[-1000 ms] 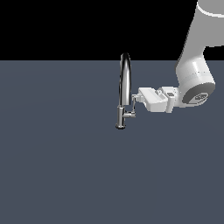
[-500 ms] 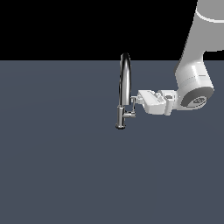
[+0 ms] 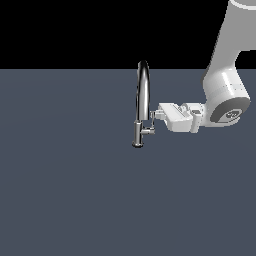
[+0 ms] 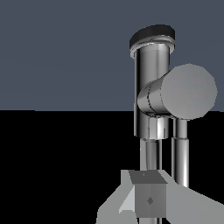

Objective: Turn on the faucet by rotating a designated handle.

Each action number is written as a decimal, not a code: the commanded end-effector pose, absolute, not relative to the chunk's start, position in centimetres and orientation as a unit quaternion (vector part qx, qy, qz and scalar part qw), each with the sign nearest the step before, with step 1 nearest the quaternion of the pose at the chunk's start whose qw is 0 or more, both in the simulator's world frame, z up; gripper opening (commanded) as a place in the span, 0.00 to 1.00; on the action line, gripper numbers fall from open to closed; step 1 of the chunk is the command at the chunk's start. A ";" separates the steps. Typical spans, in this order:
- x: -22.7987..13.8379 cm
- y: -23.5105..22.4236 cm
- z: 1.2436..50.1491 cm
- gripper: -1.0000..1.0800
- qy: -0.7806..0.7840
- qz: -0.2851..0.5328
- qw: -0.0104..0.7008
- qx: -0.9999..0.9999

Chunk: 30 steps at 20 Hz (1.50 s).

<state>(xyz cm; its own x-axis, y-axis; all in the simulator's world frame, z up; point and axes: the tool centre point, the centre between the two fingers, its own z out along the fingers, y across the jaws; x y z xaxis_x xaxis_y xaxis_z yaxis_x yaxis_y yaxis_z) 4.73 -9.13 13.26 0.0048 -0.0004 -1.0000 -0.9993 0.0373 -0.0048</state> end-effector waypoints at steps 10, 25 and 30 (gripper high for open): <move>2.1 -9.0 13.9 0.00 0.508 0.489 0.510 -0.492; -2.5 -8.8 11.5 0.00 0.508 0.489 0.510 -0.492; -2.1 -8.3 10.5 0.00 0.502 0.487 0.513 -0.497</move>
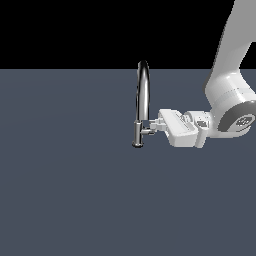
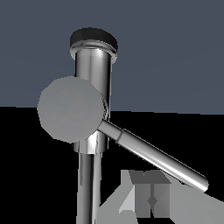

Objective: Turn on the faucet by rotating a designated handle.

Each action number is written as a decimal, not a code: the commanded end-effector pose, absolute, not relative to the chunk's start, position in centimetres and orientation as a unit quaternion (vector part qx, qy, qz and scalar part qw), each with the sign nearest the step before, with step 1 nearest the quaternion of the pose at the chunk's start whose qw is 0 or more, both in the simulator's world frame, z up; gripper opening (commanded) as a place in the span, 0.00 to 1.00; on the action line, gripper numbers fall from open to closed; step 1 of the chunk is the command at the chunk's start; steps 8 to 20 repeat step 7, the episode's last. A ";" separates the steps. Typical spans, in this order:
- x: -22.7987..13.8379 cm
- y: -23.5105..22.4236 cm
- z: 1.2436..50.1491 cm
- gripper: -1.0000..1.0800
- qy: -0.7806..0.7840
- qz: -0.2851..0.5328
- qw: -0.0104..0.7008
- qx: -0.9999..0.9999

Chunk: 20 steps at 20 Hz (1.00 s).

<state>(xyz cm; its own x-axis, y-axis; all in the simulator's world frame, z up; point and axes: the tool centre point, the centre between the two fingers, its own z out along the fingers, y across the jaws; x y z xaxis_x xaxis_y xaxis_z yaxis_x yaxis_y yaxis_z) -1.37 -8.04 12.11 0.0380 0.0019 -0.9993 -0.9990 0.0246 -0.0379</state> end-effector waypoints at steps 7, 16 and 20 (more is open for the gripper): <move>-3.7 -8.8 6.6 0.00 0.508 0.489 0.511 -0.492; -3.7 -8.8 6.6 0.00 0.508 0.489 0.511 -0.492; -3.7 -8.8 6.6 0.00 0.508 0.489 0.511 -0.492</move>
